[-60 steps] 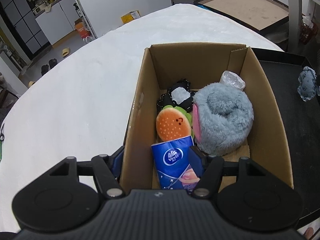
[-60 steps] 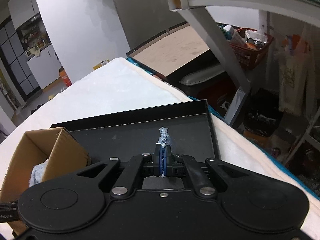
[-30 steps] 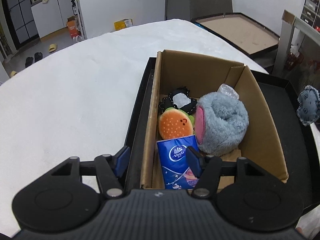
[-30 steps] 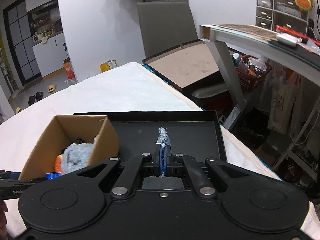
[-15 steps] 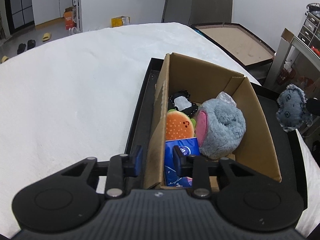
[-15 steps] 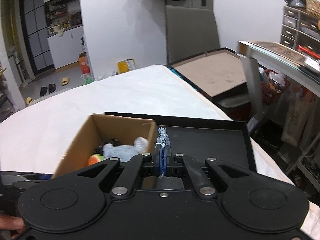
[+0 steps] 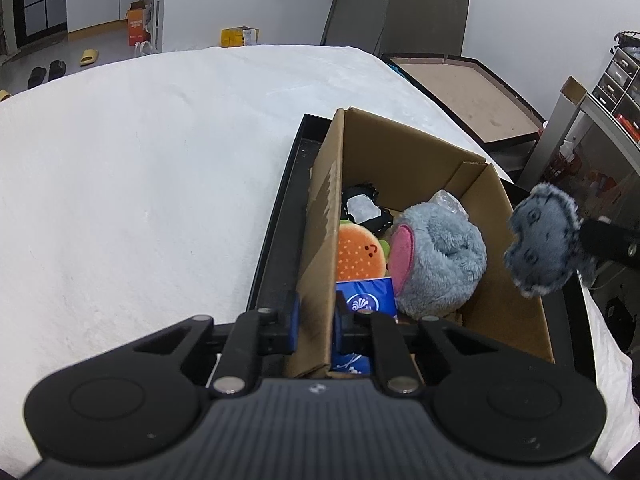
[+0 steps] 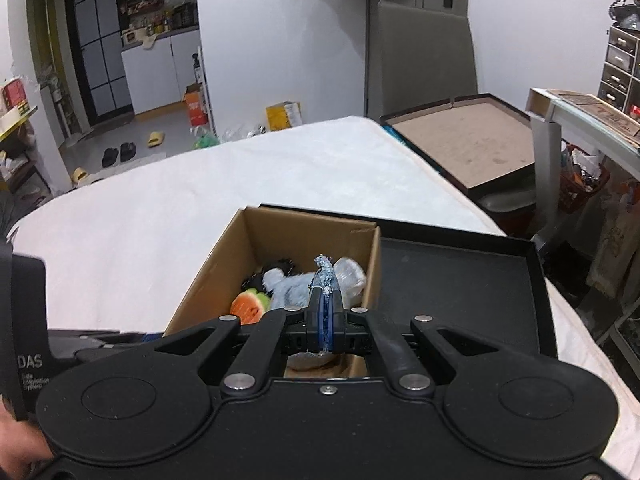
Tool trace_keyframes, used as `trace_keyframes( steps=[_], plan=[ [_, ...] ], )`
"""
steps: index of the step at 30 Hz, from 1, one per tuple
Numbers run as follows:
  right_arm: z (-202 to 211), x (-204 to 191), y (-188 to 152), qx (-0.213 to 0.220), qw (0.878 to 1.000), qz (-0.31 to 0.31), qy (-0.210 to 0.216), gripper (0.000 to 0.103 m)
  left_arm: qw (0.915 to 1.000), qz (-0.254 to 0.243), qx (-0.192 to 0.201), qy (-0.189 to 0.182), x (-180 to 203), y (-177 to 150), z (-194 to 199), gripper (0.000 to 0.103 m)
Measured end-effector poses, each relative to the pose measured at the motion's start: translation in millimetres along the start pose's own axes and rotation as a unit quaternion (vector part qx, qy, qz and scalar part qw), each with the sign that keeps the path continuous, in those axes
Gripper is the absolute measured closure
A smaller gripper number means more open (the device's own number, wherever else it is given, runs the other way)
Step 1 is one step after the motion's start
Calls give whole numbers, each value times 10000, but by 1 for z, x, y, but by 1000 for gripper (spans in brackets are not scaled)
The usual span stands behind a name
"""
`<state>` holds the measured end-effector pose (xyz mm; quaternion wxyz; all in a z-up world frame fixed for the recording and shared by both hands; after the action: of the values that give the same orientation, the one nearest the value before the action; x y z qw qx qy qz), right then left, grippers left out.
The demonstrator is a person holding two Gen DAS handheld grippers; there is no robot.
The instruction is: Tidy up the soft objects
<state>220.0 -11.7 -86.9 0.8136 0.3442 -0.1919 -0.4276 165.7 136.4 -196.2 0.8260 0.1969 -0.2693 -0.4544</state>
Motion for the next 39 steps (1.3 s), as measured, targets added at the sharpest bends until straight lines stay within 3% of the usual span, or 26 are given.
trace_keyframes(
  steps=[5, 7, 12, 18, 21, 26, 39],
  plan=[
    [-2, -9, -4, -194, 9998, 7, 90, 94, 10000, 18, -6, -18, -1, 0, 1, 88],
    [-2, -8, -6, -214, 9998, -12, 56, 85, 10000, 25, -17, -22, -1, 0, 1, 88],
    [7, 1, -11, -101, 9997, -112, -180, 47, 10000, -20, -74, -27, 1, 1, 1, 87],
    [15, 21, -16, -47, 9987, -378, -351, 29, 9997, -141, -198, 76, 4, 3, 5, 84],
    [18, 28, -16, -87, 9982, -488, -345, 24, 9995, -137, -254, 85, 5, 5, 12, 82],
    [28, 34, -13, -17, 9977, -599, -319, 15, 9997, -128, -189, 125, 9, 10, 28, 66],
    [48, 50, -13, -6, 9927, -1208, -23, 6, 9990, -383, -210, 114, 24, 17, 75, 39]
  ],
)
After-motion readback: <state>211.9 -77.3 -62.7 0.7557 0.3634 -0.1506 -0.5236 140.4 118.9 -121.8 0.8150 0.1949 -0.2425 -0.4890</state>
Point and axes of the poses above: each gripper's, at about its wrist camera, not at the fingertips, and z roughly against the way its jaws point, x to its right, y to its top, the point moved 2 cm from there along -z, roughly the way its jaws point, and after that the axes turned 4 degrees about z, right-handed, at the moved point
